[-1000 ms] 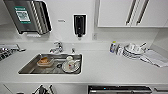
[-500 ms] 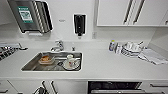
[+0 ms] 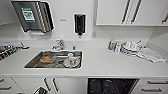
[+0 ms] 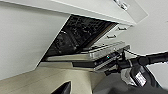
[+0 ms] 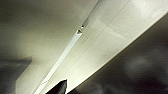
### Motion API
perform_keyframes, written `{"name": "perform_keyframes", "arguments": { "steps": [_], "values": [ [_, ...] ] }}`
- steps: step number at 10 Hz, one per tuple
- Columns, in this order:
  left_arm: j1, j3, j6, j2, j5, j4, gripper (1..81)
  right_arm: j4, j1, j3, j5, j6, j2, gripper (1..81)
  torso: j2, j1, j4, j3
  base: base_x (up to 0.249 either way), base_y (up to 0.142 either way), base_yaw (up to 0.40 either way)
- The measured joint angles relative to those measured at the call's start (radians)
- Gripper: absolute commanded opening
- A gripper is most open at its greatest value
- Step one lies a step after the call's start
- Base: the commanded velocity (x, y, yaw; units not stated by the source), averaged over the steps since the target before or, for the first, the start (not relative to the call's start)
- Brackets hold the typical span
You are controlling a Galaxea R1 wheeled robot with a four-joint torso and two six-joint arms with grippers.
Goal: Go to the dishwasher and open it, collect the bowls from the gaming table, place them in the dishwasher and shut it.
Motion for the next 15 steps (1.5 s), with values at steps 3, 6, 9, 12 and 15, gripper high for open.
{"name": "perform_keyframes", "arguments": {
  "steps": [3,6,9,12,15],
  "values": [
    [0.003,0.0,0.0,0.002,0.0,0.0,81.1,-0.004,-0.009,-0.066,0.024,0.0,0.061,81.1,0.0,0.0,0.0,0.0,-0.065,0.0,0.0],
    [0.011,0.0,0.0,0.002,0.0,0.001,81.1,0.002,-0.053,-0.149,0.061,0.024,0.118,81.1,0.0,0.0,0.0,0.0,-0.067,0.0,0.0],
    [0.023,0.0,0.0,0.003,0.0,0.001,81.1,-0.002,-0.047,-0.161,0.07,0.001,0.125,81.1,0.0,0.0,0.0,0.0,-0.074,0.0,0.0],
    [0.05,-0.001,0.0,0.008,0.001,0.019,81.1,-0.013,-0.055,-0.197,0.079,-0.014,0.141,81.1,0.0,0.001,0.0,0.0,-0.081,0.0,0.0],
    [0.074,-0.001,0.0,0.04,-0.002,0.034,81.1,-0.046,-0.14,-0.247,-0.042,-0.046,0.161,81.1,0.0,0.0,0.0,0.0,-0.082,0.0,0.0]
  ]
}}
